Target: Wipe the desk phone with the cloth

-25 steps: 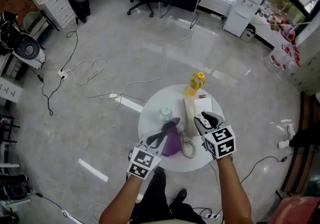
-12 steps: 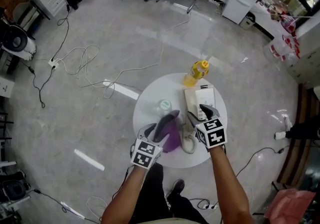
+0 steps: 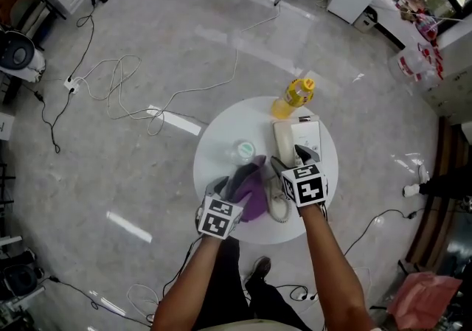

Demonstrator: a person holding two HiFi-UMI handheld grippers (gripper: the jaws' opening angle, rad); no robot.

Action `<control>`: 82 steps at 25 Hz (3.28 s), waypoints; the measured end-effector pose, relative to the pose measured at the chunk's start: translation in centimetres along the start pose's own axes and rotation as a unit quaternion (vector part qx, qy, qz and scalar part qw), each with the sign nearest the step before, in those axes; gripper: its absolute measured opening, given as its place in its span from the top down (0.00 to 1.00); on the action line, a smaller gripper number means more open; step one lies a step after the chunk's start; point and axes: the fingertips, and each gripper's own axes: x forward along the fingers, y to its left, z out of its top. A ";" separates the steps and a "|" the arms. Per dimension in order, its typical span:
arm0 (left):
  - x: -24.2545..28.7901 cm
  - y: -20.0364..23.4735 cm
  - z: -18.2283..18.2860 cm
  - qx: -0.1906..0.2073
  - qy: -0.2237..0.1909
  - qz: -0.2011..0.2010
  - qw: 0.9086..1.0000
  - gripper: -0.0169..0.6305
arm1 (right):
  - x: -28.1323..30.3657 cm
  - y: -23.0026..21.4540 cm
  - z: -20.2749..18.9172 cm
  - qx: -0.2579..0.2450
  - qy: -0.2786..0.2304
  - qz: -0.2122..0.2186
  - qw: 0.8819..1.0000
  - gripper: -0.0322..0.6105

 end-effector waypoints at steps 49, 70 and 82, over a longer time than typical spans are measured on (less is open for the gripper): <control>-14.0 -17.4 14.0 -0.171 -0.248 -0.273 0.914 0.91 | -21.9 7.5 -2.8 0.385 -0.207 0.392 0.809 0.63; -19.3 -18.9 15.2 -0.267 -0.286 -0.377 0.840 0.91 | -26.1 7.8 -0.7 0.421 -0.249 0.474 0.732 0.63; -18.8 -20.4 16.6 -0.248 -0.275 -0.381 0.847 0.91 | -27.2 6.8 -3.1 0.448 -0.264 0.439 0.733 0.64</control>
